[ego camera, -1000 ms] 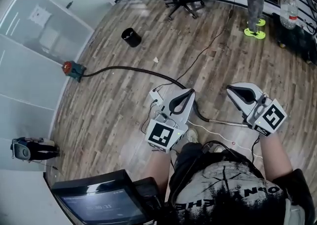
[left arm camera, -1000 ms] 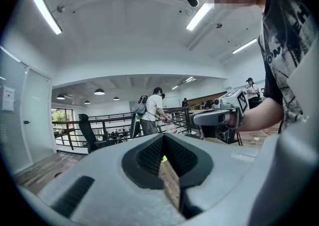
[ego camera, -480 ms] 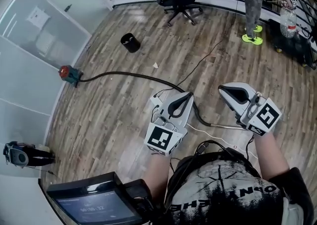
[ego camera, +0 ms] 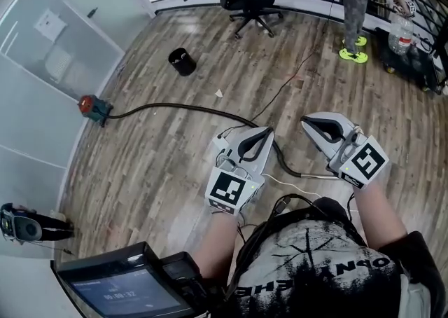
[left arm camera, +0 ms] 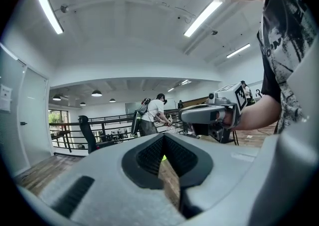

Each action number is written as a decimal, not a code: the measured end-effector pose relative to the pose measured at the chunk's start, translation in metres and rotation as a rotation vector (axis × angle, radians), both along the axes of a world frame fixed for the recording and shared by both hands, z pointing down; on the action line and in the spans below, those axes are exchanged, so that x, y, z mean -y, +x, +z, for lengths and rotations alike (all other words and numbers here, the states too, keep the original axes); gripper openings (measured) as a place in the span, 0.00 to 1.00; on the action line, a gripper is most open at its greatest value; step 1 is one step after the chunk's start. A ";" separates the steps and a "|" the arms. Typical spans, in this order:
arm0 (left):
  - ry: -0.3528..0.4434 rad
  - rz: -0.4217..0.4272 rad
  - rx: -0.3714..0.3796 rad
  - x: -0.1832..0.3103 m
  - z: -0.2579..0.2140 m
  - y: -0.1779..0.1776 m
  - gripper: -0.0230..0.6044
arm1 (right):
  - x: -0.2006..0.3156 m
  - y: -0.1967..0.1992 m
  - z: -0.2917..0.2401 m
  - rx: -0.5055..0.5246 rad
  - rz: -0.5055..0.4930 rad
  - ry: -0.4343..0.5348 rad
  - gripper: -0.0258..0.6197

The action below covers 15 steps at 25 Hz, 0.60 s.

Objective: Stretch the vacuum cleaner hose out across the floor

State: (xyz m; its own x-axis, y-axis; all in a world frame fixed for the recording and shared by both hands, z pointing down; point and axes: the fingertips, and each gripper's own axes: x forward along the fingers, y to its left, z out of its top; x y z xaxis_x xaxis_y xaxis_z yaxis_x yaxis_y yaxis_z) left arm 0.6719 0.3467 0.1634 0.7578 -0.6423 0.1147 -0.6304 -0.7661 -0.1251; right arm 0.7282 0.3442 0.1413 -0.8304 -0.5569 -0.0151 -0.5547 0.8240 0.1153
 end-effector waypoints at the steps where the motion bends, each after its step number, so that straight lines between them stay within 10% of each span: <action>1: 0.001 0.001 0.001 0.000 0.001 -0.002 0.04 | -0.001 -0.003 0.003 -0.011 0.000 -0.002 0.05; 15: -0.023 0.023 0.004 -0.008 0.016 0.010 0.04 | -0.008 -0.011 0.020 -0.081 0.004 -0.029 0.05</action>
State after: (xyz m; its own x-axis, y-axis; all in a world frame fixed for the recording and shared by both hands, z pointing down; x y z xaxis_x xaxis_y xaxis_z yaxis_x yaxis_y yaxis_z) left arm 0.6816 0.3547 0.1789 0.7721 -0.6217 0.1318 -0.6119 -0.7832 -0.1099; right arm 0.7176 0.3518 0.1614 -0.8258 -0.5599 0.0680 -0.5482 0.8252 0.1361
